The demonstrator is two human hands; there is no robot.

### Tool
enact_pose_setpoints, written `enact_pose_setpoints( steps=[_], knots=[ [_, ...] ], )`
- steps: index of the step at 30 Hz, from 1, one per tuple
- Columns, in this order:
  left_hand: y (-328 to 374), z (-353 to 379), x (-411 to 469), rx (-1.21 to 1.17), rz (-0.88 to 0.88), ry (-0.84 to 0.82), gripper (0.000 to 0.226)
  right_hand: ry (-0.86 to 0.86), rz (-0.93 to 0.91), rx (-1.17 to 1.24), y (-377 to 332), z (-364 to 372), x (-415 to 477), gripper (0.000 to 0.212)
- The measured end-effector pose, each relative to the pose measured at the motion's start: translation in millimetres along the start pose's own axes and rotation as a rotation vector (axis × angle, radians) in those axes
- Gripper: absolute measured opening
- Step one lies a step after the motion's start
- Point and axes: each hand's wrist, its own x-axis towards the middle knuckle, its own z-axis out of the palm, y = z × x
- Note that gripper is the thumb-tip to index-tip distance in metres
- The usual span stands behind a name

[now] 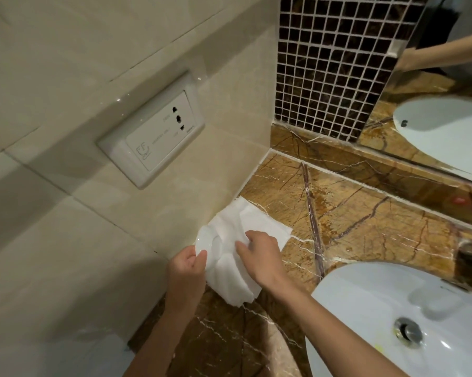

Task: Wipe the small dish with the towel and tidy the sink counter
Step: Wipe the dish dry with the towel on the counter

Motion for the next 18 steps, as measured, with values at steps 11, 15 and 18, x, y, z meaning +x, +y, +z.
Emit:
enact_pose_setpoints(
  steps=[11,15,18],
  knots=[
    [0.7,-4.8,1.4,0.002,0.079,-0.120,0.028,-0.042,-0.205,0.181,-37.9,22.7,-26.3,0.023],
    [-5.4,-11.8,10.2,-0.052,0.048,-0.165,0.024,-0.037,-0.318,0.097,-30.3,21.4,-25.8,0.027],
    [-11.5,-10.6,12.6,-0.228,-0.035,-0.179,0.024,-0.058,-0.354,0.109,-27.9,23.8,-31.4,0.037]
  ],
)
